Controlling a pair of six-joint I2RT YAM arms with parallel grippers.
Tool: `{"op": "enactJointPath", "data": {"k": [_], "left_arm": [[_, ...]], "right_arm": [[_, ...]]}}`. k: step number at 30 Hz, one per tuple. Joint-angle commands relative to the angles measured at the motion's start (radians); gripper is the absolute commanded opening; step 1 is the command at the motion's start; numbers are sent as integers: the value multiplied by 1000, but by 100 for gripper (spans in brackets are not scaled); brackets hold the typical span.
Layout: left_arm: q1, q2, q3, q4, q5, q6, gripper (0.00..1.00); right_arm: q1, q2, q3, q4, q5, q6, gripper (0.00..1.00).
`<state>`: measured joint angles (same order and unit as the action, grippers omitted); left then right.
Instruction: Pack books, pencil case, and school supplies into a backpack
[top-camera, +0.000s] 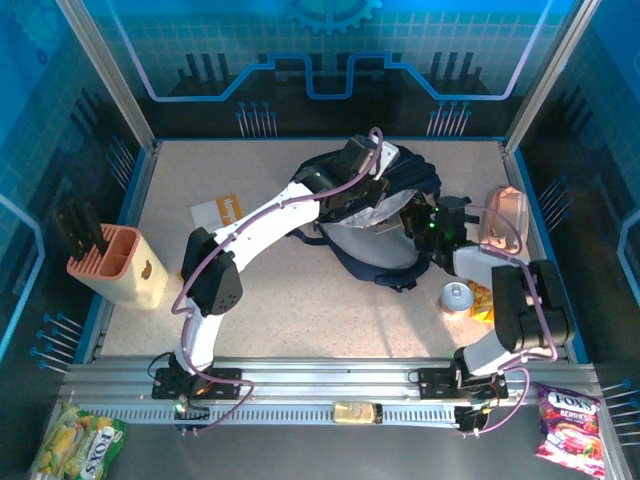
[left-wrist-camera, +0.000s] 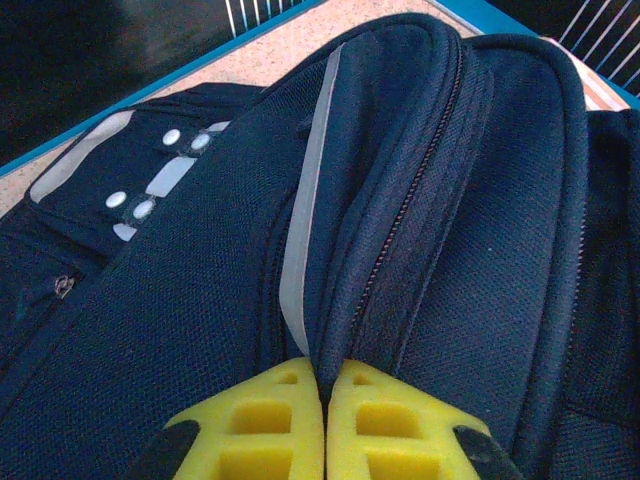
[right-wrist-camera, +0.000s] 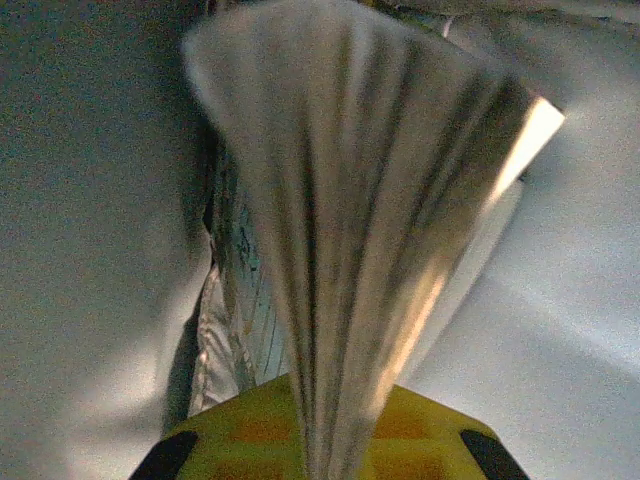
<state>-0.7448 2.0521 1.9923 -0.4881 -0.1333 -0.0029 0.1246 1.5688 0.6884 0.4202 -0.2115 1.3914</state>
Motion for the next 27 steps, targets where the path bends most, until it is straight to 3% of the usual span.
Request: {"op": "enactJointPath", "data": {"k": [1,7,9,11,14,16,21,27], "left_arm": [[8,-106,10,101,14,-39,3],[14,-113,5,95,13,-51,3],[20,-118,1,95,9,-50,3],[27,-124,-9,96,3,-49,3],[43,-127,-21,91,-4,-59,3],[52,-129,-26,87,1,-67,3],[65,-127,-52,92,21,-89,3],[73,-129,-111,107,55,-116,6]], "right_arm": [[28,75,87,6,25,18,1],[60,172,180,-20,33,35,10],[61,181,185,-28,-1,37,22],[60,164,185,-92,-35,26,42],[59,85,145,-143,-48,-9,63],[55,13,100,-199,-46,-28,72],[46,-206,-6,-342,-14,-110,79],[44,-476,-91,-608,140,-199,81]]}}
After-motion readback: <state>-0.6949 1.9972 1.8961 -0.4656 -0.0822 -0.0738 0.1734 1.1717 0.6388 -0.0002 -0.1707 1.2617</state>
